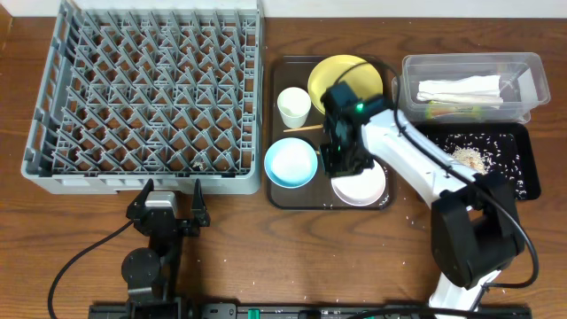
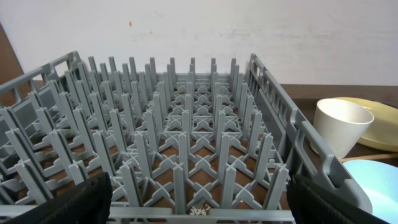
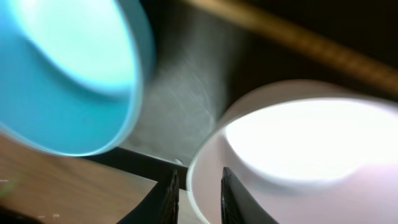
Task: Sort waste into correct bins and load items into the dishwasher
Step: 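Return the emptied pink bowl to the brown tray with the right gripper, then grasp the white cup on the brown tray with the right gripper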
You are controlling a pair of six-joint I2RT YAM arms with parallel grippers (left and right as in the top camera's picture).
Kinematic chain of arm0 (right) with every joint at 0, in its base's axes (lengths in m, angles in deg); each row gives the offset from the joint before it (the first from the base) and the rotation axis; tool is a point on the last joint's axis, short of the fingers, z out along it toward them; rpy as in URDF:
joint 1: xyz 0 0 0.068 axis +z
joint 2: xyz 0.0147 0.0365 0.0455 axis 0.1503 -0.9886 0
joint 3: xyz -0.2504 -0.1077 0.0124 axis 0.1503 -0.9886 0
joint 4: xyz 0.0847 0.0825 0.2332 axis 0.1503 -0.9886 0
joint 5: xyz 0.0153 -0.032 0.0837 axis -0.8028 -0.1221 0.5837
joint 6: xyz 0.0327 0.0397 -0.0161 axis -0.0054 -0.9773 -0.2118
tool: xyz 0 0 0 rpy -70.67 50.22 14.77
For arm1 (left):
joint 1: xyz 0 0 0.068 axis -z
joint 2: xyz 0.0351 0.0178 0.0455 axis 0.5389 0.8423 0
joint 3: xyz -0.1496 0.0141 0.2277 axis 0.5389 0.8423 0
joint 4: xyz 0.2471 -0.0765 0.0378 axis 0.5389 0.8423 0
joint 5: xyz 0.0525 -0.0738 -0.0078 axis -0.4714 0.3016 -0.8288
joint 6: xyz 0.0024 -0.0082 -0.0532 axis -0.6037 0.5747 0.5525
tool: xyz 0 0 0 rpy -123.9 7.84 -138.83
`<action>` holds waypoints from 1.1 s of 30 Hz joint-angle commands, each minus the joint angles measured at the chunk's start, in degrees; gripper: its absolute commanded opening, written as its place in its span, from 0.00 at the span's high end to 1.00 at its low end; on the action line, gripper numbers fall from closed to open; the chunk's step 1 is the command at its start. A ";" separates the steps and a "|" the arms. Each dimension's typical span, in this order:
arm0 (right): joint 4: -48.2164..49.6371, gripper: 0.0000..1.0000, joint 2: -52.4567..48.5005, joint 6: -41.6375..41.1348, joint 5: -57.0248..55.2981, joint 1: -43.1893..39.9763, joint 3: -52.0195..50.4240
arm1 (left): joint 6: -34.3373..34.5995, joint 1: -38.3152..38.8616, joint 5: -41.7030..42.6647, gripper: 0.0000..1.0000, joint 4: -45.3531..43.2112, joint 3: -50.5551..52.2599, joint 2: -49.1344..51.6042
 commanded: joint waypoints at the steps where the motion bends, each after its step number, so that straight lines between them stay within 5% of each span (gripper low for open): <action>1: -2.12 0.80 0.74 3.34 0.26 -1.46 6.25 | -0.39 -0.20 0.55 0.09 1.79 1.01 -0.35; 16: -3.10 0.66 4.44 4.87 0.22 -2.58 13.75 | -0.37 -0.20 0.55 0.09 1.79 1.01 -0.35; 26: 10.71 0.57 4.33 0.79 2.25 -4.66 14.62 | -0.37 -0.20 0.55 0.09 1.79 1.01 -0.35; 33: 5.97 0.56 -0.85 1.79 4.09 -4.52 29.64 | -0.37 -0.20 0.57 0.09 1.79 1.01 -0.35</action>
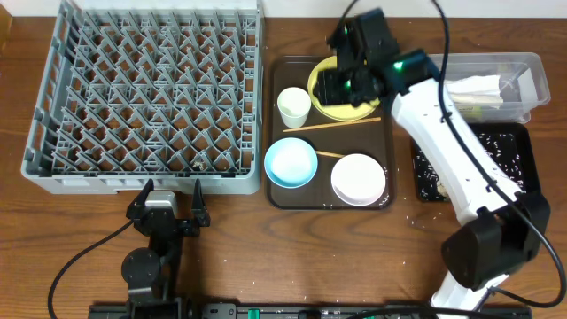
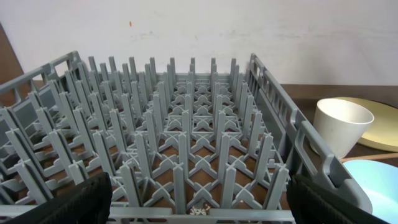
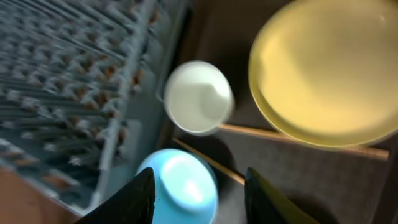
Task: Sort waste into correct bins and load items into the dishwasher
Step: 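Grasp the white cup on the brown tray with the right gripper, then hand the white cup from the right gripper to the left gripper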
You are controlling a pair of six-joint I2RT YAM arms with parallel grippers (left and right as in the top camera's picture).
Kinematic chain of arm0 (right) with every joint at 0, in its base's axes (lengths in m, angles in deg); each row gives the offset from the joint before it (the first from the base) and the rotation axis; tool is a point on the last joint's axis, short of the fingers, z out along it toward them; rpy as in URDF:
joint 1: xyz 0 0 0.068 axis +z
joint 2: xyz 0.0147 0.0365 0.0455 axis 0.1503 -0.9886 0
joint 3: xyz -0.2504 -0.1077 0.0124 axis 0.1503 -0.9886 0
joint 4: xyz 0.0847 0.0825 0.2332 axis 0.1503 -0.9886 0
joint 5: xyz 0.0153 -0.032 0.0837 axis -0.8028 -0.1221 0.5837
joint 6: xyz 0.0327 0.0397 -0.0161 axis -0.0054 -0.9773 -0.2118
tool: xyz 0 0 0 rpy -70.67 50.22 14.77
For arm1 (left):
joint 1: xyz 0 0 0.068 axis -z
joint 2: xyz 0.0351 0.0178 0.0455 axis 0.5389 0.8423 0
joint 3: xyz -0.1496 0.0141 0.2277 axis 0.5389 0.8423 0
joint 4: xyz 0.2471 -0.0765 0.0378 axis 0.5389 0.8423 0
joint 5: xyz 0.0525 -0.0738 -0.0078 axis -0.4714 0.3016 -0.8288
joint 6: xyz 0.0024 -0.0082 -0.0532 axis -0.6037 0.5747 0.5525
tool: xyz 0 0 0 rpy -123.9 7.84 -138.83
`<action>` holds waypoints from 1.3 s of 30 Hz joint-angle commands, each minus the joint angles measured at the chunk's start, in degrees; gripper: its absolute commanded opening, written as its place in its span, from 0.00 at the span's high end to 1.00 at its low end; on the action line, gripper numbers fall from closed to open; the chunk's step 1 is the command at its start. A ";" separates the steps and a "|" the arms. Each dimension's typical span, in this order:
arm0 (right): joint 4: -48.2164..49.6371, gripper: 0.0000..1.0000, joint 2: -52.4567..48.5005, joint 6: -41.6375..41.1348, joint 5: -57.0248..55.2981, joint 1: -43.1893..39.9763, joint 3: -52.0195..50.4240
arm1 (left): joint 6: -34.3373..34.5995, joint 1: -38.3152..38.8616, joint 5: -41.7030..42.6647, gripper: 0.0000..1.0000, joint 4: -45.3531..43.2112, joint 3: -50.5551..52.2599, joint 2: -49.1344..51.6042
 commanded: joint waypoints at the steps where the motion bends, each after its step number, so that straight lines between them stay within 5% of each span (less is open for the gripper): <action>1: -3.21 0.56 -3.98 0.35 1.40 -0.04 10.12 | -0.37 -0.20 0.55 0.09 1.79 1.01 -0.35; 8: -10.78 0.57 -17.18 1.31 0.17 -0.09 25.46 | 0.90 -0.20 0.68 0.09 0.07 1.01 -0.33; 21: -11.50 0.60 -31.02 1.73 0.39 0.57 26.03 | 19.63 -0.20 1.42 0.09 2.47 -1.22 4.70; 27: -11.13 0.81 -35.10 1.51 0.37 0.59 26.03 | 21.42 -0.20 2.01 0.09 2.89 -11.02 15.19; 32: -11.41 0.99 -35.17 1.53 0.17 0.59 26.05 | 21.42 -0.20 9.77 0.09 6.16 -22.71 27.98; 39: -13.60 0.99 -32.20 2.01 5.01 -0.81 26.12 | 21.40 -0.20 32.28 0.09 5.53 -31.87 43.71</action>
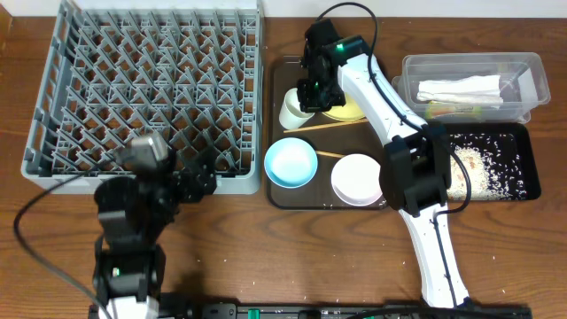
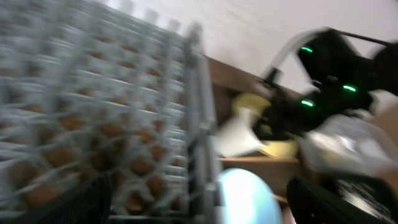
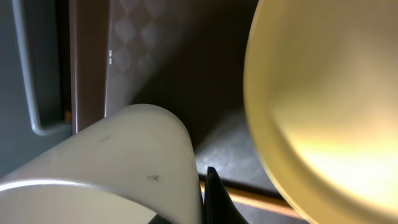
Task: Sort waste into correct bins and load items into the dishwasher
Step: 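Hand the white cup from the right gripper to the left gripper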
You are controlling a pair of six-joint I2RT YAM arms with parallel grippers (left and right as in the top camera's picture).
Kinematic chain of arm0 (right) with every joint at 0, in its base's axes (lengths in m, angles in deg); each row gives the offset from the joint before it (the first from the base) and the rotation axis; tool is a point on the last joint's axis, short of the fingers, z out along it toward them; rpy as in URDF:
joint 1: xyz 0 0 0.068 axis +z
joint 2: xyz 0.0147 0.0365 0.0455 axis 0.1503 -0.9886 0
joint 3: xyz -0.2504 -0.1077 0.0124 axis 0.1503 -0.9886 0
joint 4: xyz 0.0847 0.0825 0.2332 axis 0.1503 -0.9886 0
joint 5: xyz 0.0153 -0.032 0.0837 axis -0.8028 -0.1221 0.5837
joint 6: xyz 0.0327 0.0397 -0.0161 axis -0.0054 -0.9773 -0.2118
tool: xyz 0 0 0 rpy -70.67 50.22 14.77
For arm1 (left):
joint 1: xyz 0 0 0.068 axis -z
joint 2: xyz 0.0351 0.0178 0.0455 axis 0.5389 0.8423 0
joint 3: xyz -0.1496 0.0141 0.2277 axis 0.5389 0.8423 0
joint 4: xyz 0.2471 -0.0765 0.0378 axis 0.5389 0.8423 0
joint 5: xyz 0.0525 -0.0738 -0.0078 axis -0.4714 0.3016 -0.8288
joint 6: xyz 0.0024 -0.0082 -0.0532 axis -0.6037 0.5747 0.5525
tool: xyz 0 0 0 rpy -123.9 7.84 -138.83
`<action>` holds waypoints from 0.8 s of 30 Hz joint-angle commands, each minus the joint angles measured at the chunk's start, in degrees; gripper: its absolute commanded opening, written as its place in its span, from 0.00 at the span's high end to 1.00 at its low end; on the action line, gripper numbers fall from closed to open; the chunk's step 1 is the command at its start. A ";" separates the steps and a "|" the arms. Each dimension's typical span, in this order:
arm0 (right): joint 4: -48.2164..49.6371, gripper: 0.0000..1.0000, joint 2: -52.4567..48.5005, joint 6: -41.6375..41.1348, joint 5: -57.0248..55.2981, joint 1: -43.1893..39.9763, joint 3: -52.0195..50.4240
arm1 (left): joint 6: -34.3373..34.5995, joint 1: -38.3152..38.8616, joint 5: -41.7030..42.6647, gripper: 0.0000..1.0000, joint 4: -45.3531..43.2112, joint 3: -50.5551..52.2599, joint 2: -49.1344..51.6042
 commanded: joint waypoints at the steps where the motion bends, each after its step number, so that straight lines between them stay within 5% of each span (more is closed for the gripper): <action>1: -1.42 0.99 4.37 1.68 5.84 -1.88 0.76 | 0.35 -0.20 16.02 0.09 -2.45 -1.60 5.07; 6: -5.60 0.99 11.43 8.02 18.32 -7.58 0.74 | 13.79 -0.20 24.87 0.09 -4.70 -1.60 9.94; 12: -9.92 0.99 13.22 18.73 37.48 -13.00 0.46 | 41.53 -0.20 27.52 0.09 -4.20 -1.60 13.20; 18: -11.61 0.99 12.98 30.36 54.29 -12.98 -4.96 | 42.45 -0.20 38.21 0.09 -17.03 -1.60 18.25; 24: -6.38 0.99 12.98 31.54 60.04 -8.63 -12.11 | 46.42 -0.20 44.65 0.10 -28.63 -1.60 27.32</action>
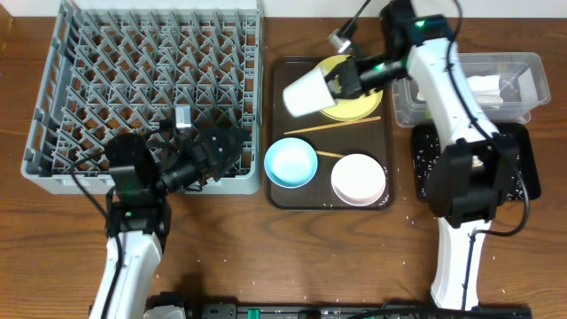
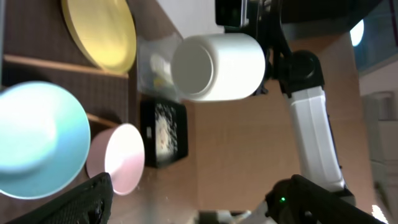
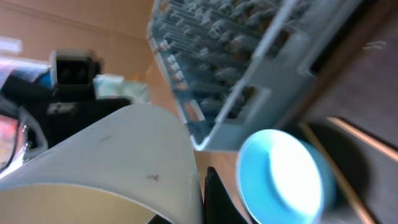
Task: Sort waste into correct bins and load items into the dishwasher
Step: 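Hand the white cup from the right gripper to the left gripper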
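A white cup (image 1: 304, 92) hangs tilted on its side above the back left of the dark tray (image 1: 276, 197). My right gripper (image 1: 336, 84) is shut on its rim; the right wrist view shows the cup wall (image 3: 112, 162) pinched against a black finger (image 3: 211, 198). On the tray lie a yellow plate (image 1: 356, 99), a blue bowl (image 1: 291, 163), a pink-white bowl (image 1: 359, 178) and two chopsticks (image 1: 332, 126). My left gripper (image 1: 223, 147) is open over the front right corner of the grey dish rack (image 1: 151, 89), holding nothing. The left wrist view faces the cup (image 2: 217, 66).
A clear bin (image 1: 523, 66) with paper waste stands at the back right. In front of it a black tray (image 1: 523, 164) holds scattered rice. The rack's right wall runs close beside the dark tray.
The cup stood on the tray with my right gripper on its rim; now it is held raised and tipped sideways. My left gripper has moved over the rack's front right corner and faces the tray.
My right gripper was low between the blue and pink-white bowls, then high over the yellow plate, then down at the cup's rim. The left arm stayed at the table's front edge, then was raised beside the rack. Now the cup is held clear of the tray.
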You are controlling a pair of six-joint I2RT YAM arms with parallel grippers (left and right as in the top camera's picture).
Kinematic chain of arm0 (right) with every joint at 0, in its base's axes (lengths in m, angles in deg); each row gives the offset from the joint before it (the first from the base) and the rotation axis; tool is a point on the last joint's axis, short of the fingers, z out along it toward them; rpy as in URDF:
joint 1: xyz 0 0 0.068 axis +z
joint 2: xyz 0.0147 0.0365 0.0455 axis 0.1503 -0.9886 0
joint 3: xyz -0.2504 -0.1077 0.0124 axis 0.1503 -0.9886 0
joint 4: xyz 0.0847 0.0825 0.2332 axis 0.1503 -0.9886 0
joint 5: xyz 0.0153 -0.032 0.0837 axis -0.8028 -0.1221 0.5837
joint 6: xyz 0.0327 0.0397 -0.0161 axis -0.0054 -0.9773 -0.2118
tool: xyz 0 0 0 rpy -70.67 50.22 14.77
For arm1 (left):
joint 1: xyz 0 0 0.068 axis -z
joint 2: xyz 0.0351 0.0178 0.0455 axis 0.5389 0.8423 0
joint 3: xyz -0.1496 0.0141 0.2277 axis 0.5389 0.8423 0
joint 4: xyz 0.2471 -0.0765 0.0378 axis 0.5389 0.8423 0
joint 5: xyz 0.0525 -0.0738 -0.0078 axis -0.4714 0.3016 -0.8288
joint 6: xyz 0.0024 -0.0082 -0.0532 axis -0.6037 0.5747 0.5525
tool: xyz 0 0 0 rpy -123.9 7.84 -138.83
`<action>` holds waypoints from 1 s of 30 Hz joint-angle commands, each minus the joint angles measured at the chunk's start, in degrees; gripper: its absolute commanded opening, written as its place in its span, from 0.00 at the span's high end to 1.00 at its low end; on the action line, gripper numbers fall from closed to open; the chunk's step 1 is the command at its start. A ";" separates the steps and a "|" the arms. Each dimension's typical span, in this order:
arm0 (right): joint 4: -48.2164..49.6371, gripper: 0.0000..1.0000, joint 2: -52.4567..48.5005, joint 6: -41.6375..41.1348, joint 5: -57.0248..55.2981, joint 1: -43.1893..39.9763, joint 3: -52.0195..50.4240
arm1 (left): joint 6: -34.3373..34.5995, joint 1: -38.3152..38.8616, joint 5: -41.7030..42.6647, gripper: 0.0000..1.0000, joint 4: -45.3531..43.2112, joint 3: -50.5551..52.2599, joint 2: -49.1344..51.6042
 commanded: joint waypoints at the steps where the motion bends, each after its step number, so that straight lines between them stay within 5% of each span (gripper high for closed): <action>1: 1.68 0.99 -0.61 3.93 8.04 3.21 -2.08 | 3.21 -0.17 6.45 0.10 -1.27 -0.68 4.55; 8: 4.92 0.99 -0.61 4.87 7.61 6.86 -2.40 | 3.69 -0.15 7.10 0.09 -4.52 -0.68 9.35; 15: 11.69 0.99 -0.61 -2.73 5.01 11.98 -2.67 | 8.70 -0.83 7.06 0.09 -13.03 -0.68 9.35; 30: 14.12 0.99 -0.61 -4.66 7.56 16.55 -3.23 | 8.83 -1.03 6.82 0.10 -13.44 -0.68 9.40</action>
